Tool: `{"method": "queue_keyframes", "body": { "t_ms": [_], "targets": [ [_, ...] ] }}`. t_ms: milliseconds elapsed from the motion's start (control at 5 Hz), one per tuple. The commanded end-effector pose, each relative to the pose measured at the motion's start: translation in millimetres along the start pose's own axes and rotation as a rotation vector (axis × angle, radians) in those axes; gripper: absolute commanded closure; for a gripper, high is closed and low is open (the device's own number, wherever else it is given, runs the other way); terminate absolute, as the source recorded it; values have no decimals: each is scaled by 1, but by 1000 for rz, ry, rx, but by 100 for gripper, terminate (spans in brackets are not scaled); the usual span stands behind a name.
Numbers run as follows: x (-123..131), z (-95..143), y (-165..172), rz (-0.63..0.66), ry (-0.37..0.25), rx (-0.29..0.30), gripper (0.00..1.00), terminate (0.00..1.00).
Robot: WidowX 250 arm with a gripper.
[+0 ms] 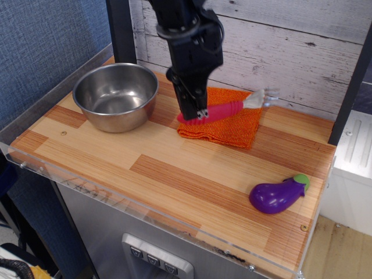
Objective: Put the spatula on the edge of the orange cloth.
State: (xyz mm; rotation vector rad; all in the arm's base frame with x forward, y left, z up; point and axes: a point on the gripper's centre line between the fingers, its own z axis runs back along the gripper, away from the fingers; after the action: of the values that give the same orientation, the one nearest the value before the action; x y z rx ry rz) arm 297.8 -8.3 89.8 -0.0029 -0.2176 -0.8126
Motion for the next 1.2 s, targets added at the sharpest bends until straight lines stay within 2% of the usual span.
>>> {"method": "queue_keyframes", "body": {
  "t_ms": [0,400,600,800,1000],
  "targets": [
    [10,-24,8,4,15,7,100,0],
    [17,-49,1,-21,34,-33,100,0],
    [15,-57,-4,-25,24,-61,100,0],
    [8,-55,-1,41,18,-45,0,0],
    [5,-51,4,65,26,-28,0,0]
  ]
}}
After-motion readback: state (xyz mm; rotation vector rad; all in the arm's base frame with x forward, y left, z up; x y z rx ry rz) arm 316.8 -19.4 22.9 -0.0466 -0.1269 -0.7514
